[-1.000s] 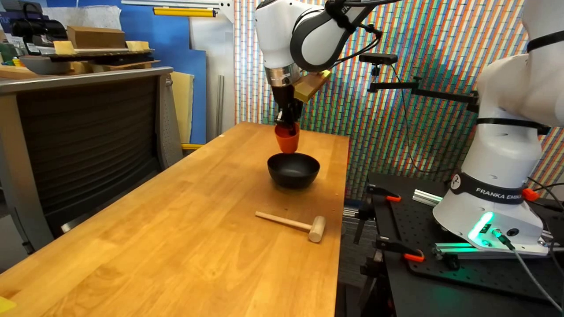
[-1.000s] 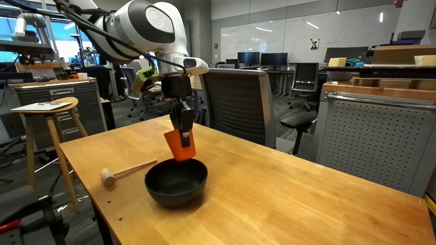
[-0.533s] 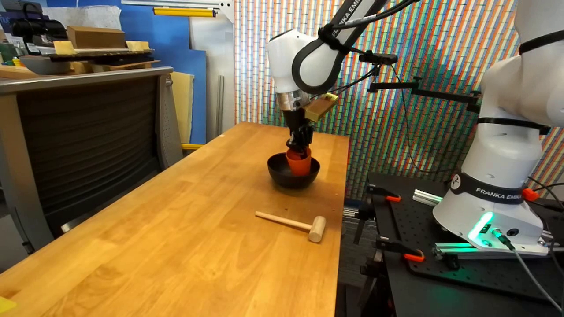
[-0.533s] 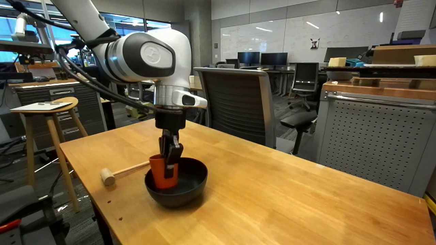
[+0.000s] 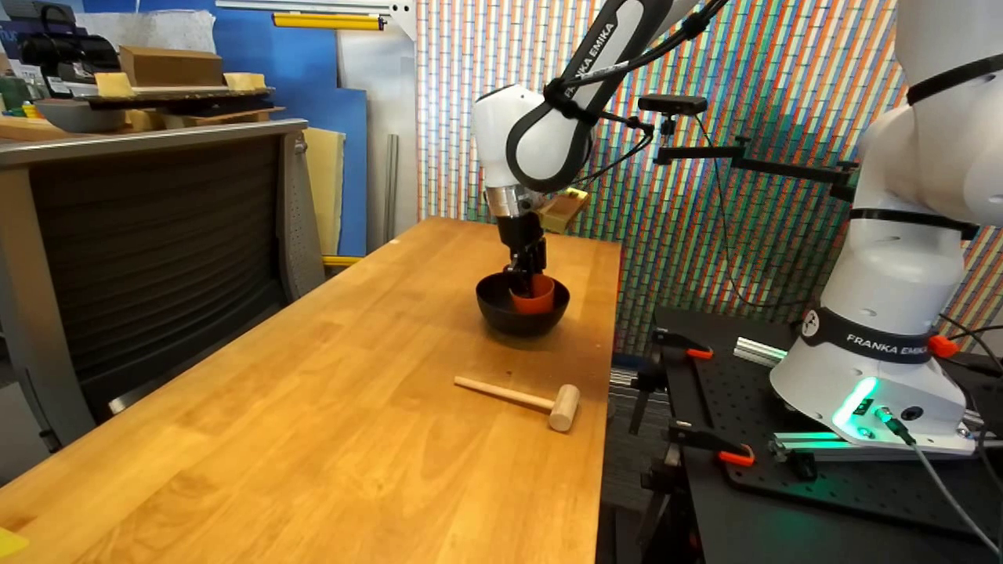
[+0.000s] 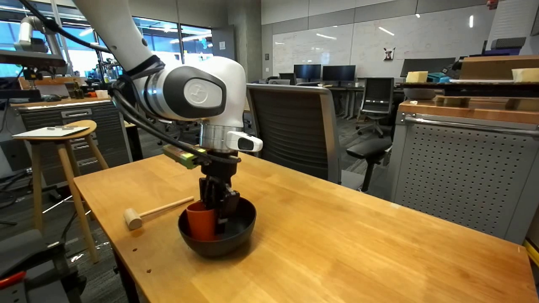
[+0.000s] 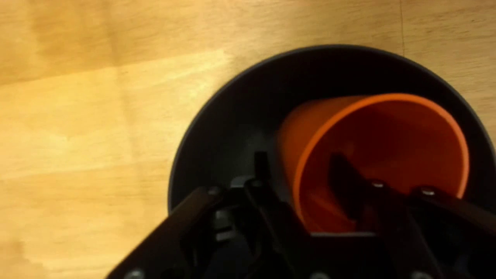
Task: Pick up the cup and put it in the bowl
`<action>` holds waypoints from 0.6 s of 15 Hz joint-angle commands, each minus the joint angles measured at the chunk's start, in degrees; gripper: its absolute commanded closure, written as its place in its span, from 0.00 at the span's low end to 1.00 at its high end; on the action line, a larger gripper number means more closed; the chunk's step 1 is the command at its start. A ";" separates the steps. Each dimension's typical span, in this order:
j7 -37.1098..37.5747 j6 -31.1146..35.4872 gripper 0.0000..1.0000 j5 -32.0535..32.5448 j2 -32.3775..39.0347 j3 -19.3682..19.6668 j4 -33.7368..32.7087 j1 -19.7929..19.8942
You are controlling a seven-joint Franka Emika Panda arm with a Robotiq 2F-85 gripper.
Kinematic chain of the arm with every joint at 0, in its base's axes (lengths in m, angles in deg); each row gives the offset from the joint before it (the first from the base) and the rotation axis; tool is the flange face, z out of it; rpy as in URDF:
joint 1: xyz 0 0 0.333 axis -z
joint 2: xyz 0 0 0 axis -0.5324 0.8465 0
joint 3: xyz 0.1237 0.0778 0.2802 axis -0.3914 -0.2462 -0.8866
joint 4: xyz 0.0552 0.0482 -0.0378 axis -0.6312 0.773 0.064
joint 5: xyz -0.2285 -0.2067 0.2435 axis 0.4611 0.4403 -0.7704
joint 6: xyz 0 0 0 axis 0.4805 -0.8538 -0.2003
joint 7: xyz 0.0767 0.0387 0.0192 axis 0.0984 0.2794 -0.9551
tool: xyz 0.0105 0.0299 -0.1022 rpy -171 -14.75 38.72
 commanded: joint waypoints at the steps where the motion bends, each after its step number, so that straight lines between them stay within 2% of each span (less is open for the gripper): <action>1: -2.73 -0.07 0.22 3.09 -7.43 -1.11 1.46 -1.09; 4: -1.93 -0.17 0.01 7.76 -14.32 -1.07 2.53 -1.83; 9: -4.05 -2.63 0.00 10.74 -26.13 -2.02 3.30 -0.73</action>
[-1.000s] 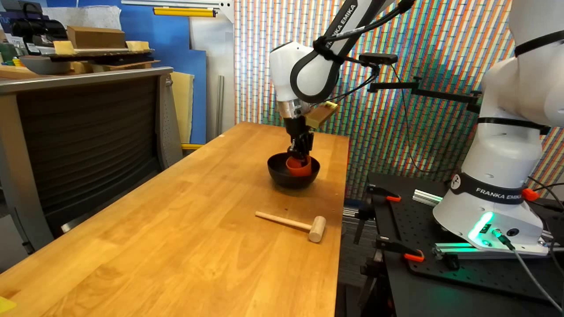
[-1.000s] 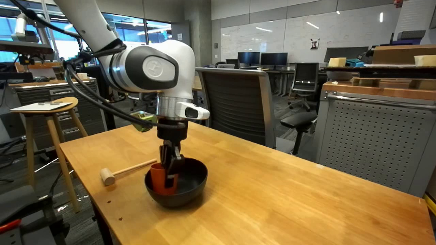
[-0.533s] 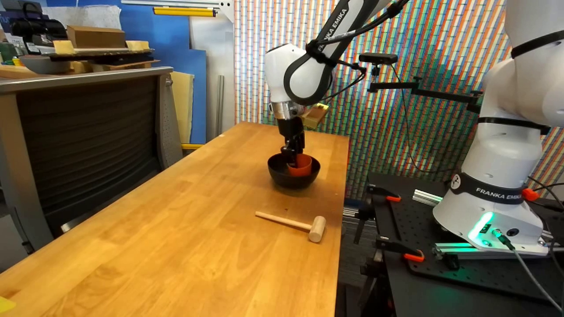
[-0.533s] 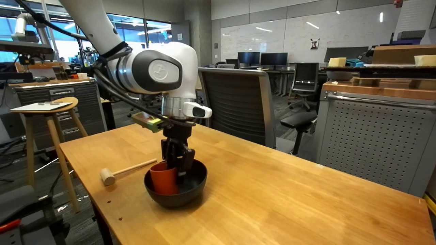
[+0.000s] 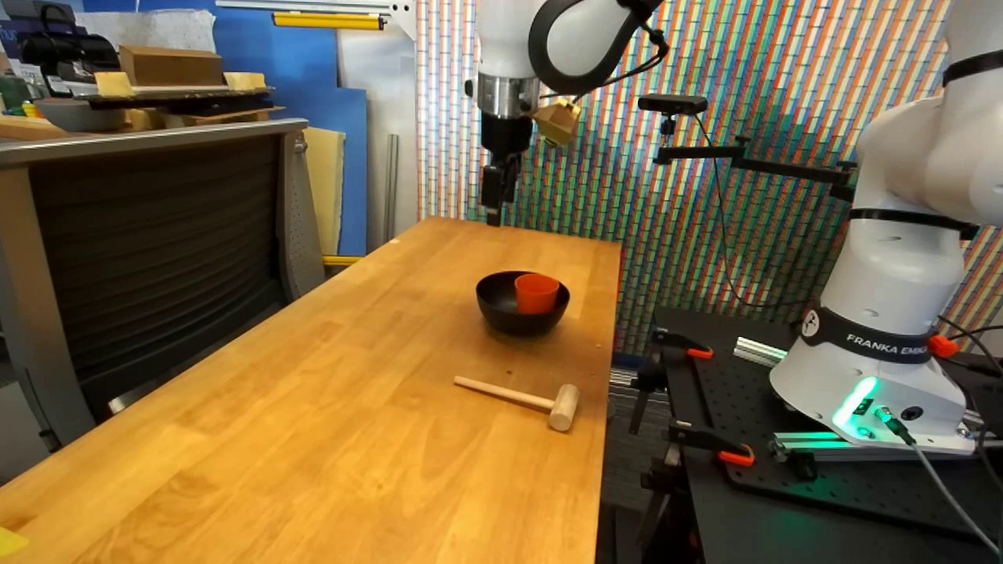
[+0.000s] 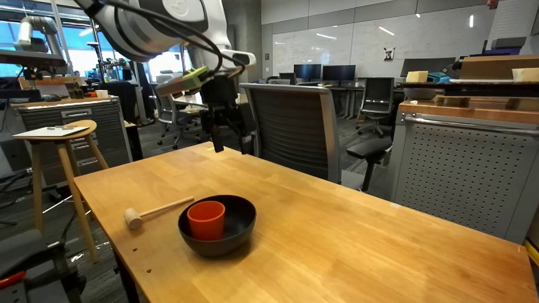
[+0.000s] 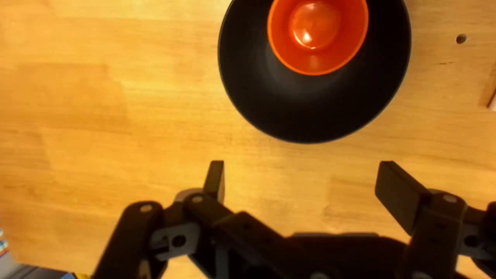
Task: Pick up the cup and put it in the bowl
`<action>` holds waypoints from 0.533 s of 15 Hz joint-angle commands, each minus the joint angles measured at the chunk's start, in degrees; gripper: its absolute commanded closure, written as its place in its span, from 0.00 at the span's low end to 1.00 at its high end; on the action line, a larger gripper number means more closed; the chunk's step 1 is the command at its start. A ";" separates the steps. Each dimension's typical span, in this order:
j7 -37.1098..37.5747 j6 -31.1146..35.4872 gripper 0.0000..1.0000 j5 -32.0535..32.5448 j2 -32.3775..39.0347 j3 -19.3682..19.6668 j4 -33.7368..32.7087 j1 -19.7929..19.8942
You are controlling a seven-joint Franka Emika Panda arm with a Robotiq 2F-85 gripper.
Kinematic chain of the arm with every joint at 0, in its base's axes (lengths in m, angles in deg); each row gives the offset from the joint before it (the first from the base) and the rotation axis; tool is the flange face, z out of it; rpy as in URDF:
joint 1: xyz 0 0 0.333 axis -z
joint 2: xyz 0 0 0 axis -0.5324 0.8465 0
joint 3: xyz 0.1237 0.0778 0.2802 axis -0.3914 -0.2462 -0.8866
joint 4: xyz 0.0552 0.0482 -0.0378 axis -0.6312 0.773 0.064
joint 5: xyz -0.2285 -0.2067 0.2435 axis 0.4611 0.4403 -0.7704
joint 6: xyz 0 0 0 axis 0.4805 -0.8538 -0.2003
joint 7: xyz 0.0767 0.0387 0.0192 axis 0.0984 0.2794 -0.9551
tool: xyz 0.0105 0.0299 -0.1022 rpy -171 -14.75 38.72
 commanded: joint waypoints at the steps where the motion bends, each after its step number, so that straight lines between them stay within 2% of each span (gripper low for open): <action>1: -5.08 -3.72 0.00 0.69 -10.51 -1.34 2.41 0.80; 5: -21.16 -12.63 0.00 -6.51 -17.95 -1.63 2.07 -1.41; 6: -14.73 -9.16 0.00 -3.68 -13.43 -2.19 0.89 0.14; 8: -15.50 -10.08 0.00 -4.19 -14.91 -2.31 1.02 -0.03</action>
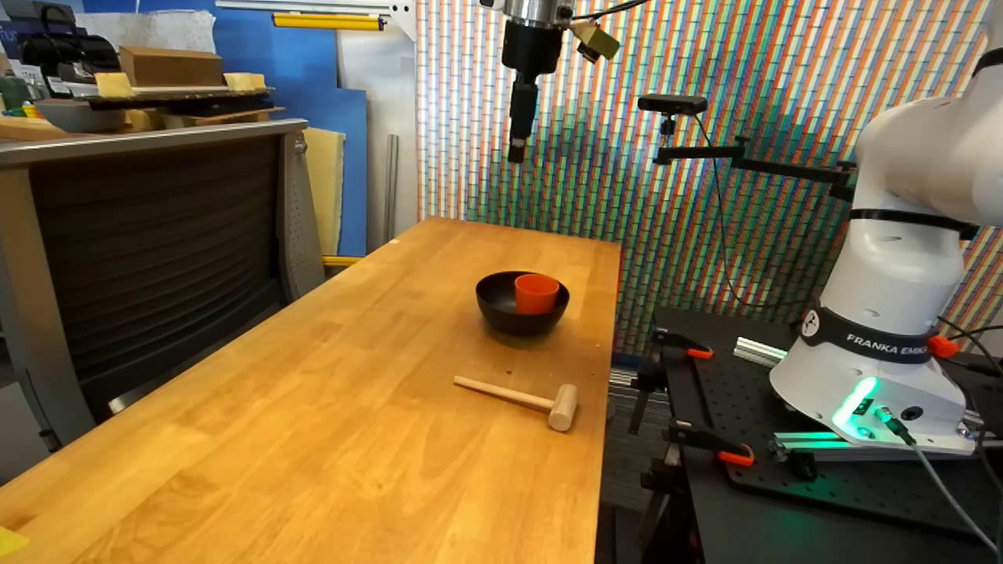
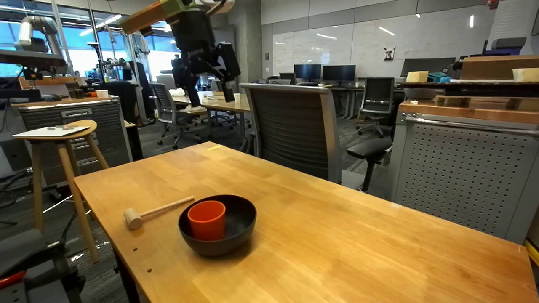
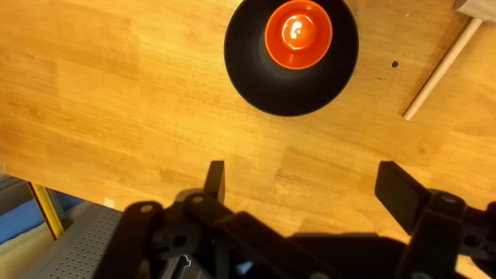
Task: Pick up the cup and put it in the bowl
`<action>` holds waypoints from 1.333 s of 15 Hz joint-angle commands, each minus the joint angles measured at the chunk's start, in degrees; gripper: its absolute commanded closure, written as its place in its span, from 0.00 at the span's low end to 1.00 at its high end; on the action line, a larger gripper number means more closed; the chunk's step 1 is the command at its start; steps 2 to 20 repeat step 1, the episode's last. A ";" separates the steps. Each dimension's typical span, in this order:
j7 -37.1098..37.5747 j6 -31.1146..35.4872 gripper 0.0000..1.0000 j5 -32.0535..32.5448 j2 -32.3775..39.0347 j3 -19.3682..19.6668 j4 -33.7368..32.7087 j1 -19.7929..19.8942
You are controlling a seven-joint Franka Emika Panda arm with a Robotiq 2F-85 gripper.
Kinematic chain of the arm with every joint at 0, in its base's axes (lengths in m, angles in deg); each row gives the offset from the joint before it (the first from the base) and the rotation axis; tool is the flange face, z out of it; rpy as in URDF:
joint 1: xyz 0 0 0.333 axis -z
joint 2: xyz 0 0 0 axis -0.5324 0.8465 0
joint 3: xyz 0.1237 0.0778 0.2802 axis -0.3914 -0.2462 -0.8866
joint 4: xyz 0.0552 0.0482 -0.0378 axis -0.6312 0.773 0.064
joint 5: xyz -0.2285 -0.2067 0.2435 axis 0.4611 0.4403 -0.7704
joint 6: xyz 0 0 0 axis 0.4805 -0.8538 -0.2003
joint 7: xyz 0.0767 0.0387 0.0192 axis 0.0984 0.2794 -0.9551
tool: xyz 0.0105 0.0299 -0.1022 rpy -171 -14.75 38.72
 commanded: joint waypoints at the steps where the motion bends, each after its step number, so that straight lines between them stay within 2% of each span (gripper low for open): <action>1: -0.13 -0.06 0.00 -0.22 0.38 -0.64 -0.03 0.70; 20: -0.13 -0.06 0.00 -0.22 0.38 -0.64 -0.03 0.70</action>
